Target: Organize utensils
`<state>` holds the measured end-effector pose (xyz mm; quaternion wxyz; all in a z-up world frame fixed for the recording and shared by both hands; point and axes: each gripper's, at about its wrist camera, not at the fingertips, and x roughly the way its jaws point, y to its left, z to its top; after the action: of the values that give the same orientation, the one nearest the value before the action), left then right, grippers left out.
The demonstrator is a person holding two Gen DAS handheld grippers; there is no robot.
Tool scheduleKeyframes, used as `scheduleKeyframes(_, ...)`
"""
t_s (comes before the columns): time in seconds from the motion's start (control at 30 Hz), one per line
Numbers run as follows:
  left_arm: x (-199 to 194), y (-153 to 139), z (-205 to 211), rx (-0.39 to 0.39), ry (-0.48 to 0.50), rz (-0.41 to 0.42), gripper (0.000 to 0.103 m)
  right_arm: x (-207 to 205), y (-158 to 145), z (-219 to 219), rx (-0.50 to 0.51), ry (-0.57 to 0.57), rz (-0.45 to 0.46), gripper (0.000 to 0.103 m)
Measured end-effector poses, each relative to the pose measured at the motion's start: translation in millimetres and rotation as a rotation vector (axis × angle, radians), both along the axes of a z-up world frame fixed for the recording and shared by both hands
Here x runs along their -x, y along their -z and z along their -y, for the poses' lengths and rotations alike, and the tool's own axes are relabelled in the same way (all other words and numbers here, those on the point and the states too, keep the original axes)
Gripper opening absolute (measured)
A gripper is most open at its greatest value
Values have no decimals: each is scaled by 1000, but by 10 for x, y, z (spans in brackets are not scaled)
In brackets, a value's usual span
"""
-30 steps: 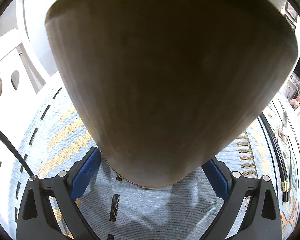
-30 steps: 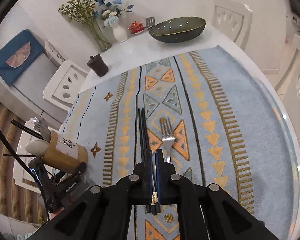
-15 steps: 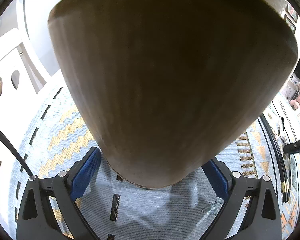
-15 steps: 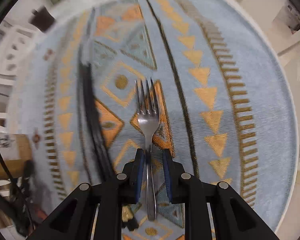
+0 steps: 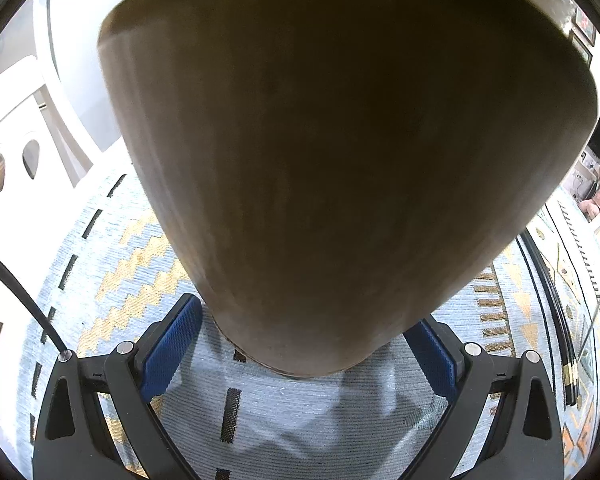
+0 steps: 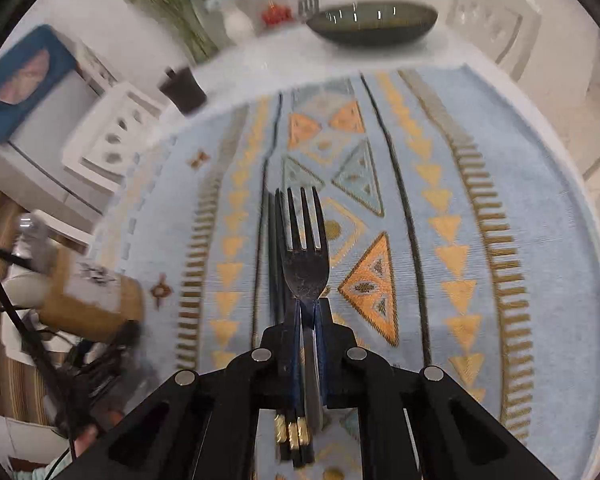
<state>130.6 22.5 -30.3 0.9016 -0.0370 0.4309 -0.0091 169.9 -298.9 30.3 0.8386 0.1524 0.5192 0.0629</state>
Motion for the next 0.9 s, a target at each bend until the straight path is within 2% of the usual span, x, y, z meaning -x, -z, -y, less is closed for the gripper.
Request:
scheduleKeyframes(0.07, -2, 1, 5, -1, 0, 0, 98, 142, -149, 8, 19, 4, 49, 7)
scheduleKeyframes(0.23, -1, 1, 8, 0, 0, 0, 98, 362, -283, 42, -29, 43, 108, 6)
scheduleKeyframes(0.3, -2, 1, 10, 0, 0, 0, 98, 400, -355, 22, -34, 47, 145, 2)
scheduleKeyframes(0.53, -1, 3, 14, 2, 0, 1, 98, 290, -782, -205, -13, 12, 236, 2)
scheduleKeyframes(0.6, 0, 3, 14, 3, 0, 1, 98, 224, -746, -188, -20, 10, 210, 3)
scheduleKeyframes(0.73, -1, -6, 10, 6, 0, 2, 98, 27, -434, -151, -17, 0, 48, 5)
scheduleKeyframes(0.9, -1, -8, 8, 6, -1, 2, 98, -131, -81, -324, -55, -71, -85, 5)
